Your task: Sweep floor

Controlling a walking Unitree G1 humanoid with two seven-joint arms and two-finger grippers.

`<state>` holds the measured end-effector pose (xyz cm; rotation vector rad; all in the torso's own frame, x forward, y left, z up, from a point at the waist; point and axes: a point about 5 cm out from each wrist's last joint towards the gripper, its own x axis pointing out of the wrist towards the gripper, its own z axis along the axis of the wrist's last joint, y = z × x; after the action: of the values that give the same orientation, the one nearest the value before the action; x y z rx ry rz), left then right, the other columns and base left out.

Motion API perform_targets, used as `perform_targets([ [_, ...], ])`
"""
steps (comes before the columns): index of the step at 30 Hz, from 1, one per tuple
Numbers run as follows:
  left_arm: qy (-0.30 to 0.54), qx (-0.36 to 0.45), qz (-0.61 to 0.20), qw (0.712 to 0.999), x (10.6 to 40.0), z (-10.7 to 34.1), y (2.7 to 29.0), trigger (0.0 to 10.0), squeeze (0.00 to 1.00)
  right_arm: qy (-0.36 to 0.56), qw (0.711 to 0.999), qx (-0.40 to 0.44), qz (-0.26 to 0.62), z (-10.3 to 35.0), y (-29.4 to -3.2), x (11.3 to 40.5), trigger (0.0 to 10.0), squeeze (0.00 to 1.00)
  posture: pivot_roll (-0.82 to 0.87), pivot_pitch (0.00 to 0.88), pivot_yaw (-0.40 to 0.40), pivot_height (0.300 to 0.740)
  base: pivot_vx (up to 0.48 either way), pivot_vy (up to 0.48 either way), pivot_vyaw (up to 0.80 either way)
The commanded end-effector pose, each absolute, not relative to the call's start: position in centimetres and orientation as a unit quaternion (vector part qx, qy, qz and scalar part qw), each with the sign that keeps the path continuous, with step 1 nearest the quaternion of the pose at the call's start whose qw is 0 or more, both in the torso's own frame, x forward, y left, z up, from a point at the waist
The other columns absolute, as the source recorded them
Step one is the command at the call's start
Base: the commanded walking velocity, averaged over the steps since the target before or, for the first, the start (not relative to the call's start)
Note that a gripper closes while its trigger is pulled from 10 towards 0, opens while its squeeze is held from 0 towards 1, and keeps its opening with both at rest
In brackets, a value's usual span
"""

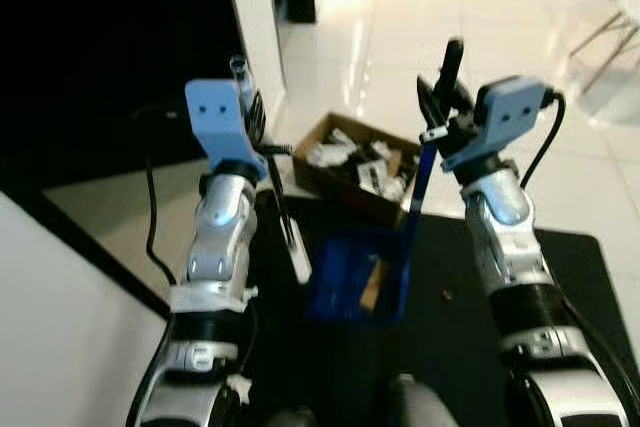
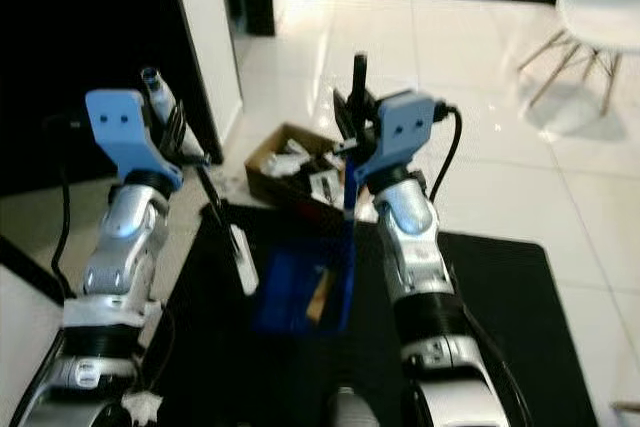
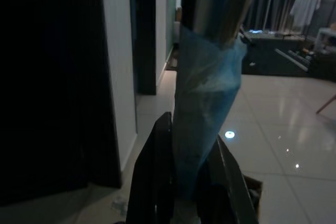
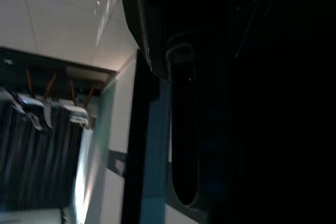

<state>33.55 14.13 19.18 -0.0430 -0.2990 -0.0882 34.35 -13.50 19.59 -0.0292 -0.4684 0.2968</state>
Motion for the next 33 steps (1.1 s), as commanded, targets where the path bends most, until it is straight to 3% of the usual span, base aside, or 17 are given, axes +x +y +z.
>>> perform_targets([
  [1, -0.176, -0.024, -0.056, 0.982, 33.4, 20.1, 13.7, 10.0, 0.0, -0.254, 0.956, -0.014, 0.143, 20.7, -13.6, 34.3, 10.0, 0.0, -0.01, 0.0, 0.044, 0.74, 0.48, 0.0, -0.78],
  [24, -0.176, -0.026, -0.057, 0.982, 33.6, 20.1, 13.6, 10.0, 0.0, -0.256, 0.956, -0.014, 0.14, 20.9, -13.7, 34.4, 10.0, 0.0, -0.01, 0.0, 0.046, 0.74, 0.48, 0.0, -0.78],
  [33, -0.214, -0.016, 0.011, 0.977, 34.1, 22.4, 16.5, 10.0, 0.0, -0.286, 0.943, -0.041, 0.163, 22.2, -13.2, 34.0, 10.0, 0.0, -0.01, 0.0, 0.044, 0.74, 0.48, 0.0, 0.0],
])
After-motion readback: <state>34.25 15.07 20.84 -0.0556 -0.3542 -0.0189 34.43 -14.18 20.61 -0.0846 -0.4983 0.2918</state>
